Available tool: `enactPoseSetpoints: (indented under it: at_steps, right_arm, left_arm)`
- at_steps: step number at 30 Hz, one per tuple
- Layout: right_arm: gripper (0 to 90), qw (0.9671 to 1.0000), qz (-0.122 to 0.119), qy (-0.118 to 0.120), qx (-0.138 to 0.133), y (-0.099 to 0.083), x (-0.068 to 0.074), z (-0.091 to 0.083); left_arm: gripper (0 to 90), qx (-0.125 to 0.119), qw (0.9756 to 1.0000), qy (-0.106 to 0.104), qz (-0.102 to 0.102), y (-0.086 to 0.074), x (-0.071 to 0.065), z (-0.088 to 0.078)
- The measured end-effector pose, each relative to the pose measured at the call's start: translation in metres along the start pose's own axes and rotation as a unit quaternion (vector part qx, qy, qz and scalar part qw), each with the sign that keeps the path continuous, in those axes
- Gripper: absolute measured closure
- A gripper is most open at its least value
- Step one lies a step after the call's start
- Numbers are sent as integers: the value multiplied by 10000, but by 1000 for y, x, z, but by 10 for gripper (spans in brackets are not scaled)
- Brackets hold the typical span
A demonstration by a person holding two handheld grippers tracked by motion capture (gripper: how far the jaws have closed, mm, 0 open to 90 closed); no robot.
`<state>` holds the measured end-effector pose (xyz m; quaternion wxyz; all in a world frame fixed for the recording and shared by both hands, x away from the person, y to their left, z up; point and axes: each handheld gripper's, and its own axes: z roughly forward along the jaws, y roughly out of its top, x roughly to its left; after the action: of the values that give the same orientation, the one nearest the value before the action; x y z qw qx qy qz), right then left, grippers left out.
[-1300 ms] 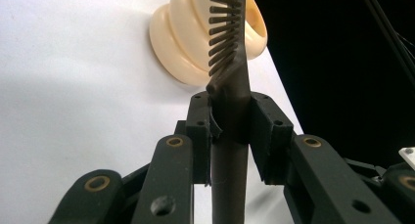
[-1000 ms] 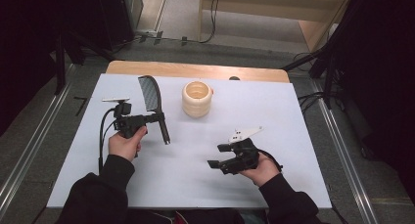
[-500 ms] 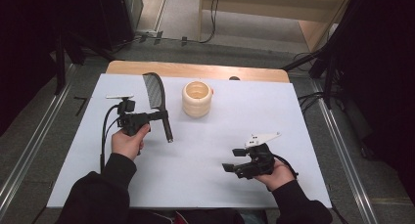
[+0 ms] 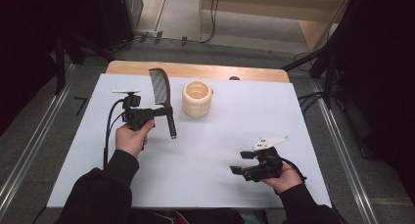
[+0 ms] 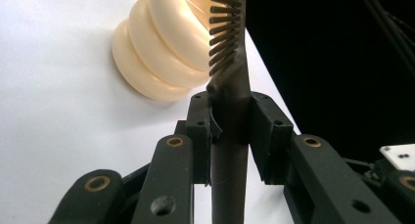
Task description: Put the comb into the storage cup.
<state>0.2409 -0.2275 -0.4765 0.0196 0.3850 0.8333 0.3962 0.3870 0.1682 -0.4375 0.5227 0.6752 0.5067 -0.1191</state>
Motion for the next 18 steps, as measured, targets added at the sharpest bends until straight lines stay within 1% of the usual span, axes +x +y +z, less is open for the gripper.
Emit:
enactPoseSetpoints:
  at_steps: [4,7,9,10,11,13,15,16,18]
  right_arm:
    - [257,10000,57,-40,13,-7,-2,-6]
    - [257,9999,74,-70,46,-9,-4,-8]
    - [257,9999,102,-67,26,-12,-5,-11]
    - [257,9999,92,-76,32,-13,-5,-12]
    - [257,9999,92,-76,32,-13,-5,-12]
    - [257,9999,118,-84,23,-14,-6,-13]
    - [257,9999,126,-89,49,-15,-7,-13]
    - [257,9999,124,-90,46,-15,-7,-13]
    - [257,9999,124,-82,43,-15,-8,-13]
  left_arm:
    - [723,-1,10000,-6,17,6,-1,5]
    - [723,63,9999,-131,-48,12,-4,6]
    - [723,52,9999,-130,12,16,-7,5]
    - [723,55,9999,-112,64,21,-9,6]
    - [723,55,9999,-112,64,21,-9,6]
    - [723,26,9999,-45,150,26,-10,7]
    - [723,6,9999,-27,150,34,-12,9]
    - [723,6,9999,-27,150,34,-12,9]
    - [723,-40,9998,-20,209,40,-14,10]
